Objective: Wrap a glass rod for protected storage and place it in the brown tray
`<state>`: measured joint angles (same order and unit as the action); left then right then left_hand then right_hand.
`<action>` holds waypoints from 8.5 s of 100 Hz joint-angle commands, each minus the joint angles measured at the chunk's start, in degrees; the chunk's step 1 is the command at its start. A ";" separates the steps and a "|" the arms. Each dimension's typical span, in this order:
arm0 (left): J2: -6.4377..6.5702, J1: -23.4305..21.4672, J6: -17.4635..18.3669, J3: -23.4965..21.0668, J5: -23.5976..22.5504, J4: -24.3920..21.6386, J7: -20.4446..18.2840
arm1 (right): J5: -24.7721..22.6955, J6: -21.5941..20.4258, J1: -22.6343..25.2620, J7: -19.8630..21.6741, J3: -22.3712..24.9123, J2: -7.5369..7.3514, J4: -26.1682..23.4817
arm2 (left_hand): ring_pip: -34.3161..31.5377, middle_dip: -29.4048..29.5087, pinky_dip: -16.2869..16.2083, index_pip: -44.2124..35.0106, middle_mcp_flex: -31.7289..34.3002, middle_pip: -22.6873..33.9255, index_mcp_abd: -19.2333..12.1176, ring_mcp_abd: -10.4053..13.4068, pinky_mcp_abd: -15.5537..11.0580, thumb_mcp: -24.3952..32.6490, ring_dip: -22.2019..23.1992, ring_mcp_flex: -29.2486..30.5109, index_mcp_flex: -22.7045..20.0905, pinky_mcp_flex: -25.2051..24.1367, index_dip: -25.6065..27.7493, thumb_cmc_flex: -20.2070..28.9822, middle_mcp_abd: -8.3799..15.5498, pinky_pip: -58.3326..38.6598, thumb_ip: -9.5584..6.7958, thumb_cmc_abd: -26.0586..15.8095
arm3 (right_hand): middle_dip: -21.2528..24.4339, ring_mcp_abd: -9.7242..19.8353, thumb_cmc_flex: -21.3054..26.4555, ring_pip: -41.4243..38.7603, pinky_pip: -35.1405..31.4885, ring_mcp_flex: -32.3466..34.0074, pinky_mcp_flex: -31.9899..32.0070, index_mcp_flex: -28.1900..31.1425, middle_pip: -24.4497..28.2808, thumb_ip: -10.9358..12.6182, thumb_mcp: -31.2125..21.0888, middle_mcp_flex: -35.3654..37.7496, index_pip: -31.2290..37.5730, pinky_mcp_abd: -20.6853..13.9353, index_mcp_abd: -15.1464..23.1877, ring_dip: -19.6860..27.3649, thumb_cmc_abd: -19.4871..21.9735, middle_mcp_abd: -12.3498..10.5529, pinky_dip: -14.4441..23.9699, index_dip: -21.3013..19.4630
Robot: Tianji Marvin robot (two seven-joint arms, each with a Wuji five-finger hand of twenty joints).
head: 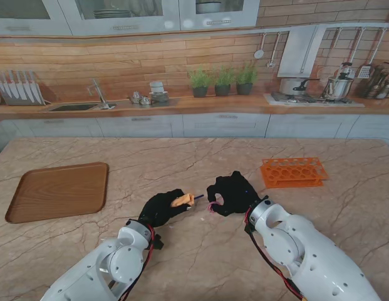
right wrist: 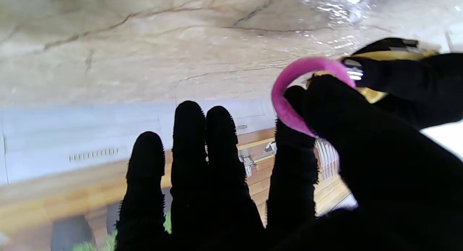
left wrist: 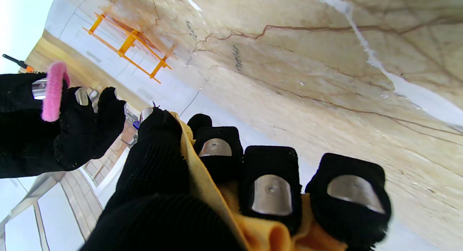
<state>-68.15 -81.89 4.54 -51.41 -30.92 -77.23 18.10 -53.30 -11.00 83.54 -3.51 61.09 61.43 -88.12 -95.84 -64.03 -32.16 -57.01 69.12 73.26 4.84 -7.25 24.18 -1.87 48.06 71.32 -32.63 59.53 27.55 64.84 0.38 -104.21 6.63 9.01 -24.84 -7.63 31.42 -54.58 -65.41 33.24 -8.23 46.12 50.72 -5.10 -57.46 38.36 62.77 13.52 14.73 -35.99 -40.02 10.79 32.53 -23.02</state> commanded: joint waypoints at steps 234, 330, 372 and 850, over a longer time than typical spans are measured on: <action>0.95 -2.06 6.09 0.75 0.03 -2.97 -3.52 | 11.99 -2.13 -1.07 8.37 0.03 -0.20 0.09 | -4.27 -0.21 1.38 0.34 3.45 4.17 0.95 2.30 -0.23 31.66 -0.16 1.49 -8.44 1.06 9.50 -35.26 4.96 -10.70 -1.97 17.57 | 0.57 -1.12 3.32 4.31 6.01 0.63 0.29 2.35 -4.81 -4.44 10.49 5.36 -3.77 0.12 -0.21 -2.01 9.53 0.66 5.82 -0.23; 1.53 -2.56 -2.64 1.23 1.46 -7.31 -8.54 | 13.24 -3.42 -2.34 8.69 -1.61 -0.15 1.35 | 21.90 26.63 -8.14 6.08 1.03 -20.64 5.65 -13.37 6.90 38.10 -8.61 -2.30 -10.85 -14.86 4.75 -32.42 -8.81 11.85 -0.02 20.76 | 0.57 -0.61 4.11 4.40 6.31 2.32 -0.43 5.19 -5.45 -6.26 9.09 14.31 -3.98 0.34 -0.44 -1.85 8.72 -1.47 6.12 -0.78; 1.18 -1.52 -3.68 2.58 -0.97 -6.08 -6.14 | 11.86 -4.08 -2.34 7.46 -1.74 -0.12 1.64 | -1.62 7.35 -0.12 3.20 3.72 -0.38 4.28 3.19 -2.31 22.76 -0.71 1.53 -9.19 -2.00 6.85 -36.56 4.22 -8.80 -1.11 16.34 | 0.48 -0.63 4.04 4.24 6.37 2.28 -0.43 4.90 -5.36 -5.97 9.37 14.12 -4.03 0.32 -0.43 -1.88 8.89 -1.47 6.18 -1.27; -1.22 -4.03 -5.46 1.92 0.36 -7.12 2.87 | -12.61 -11.01 -5.22 -22.85 -5.41 -1.04 9.26 | -8.51 8.72 -0.83 -9.41 8.07 11.39 5.87 2.41 -0.42 33.00 -2.85 1.50 -20.46 -2.21 0.96 -24.92 4.40 -8.07 -4.60 3.70 | 0.06 2.87 2.99 -0.43 0.75 -1.42 -0.76 -7.87 1.58 -2.72 5.90 -10.80 1.47 -1.91 4.52 -0.21 10.06 -0.97 2.55 -0.57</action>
<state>-69.24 -85.29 -1.37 -49.52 -30.56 -83.75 21.11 -65.60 -22.31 77.98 -26.17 55.36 60.30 -78.59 -97.73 -55.35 -33.24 -64.92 75.33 79.84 7.81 -6.88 23.09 30.73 45.23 71.58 -49.30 56.05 27.89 39.16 2.38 -103.10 3.93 15.08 -24.21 -4.30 31.98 -53.28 -63.11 31.51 -9.52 37.75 51.27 -8.23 -51.53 27.43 64.54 11.40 21.70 -36.72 -32.62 9.26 35.99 -24.93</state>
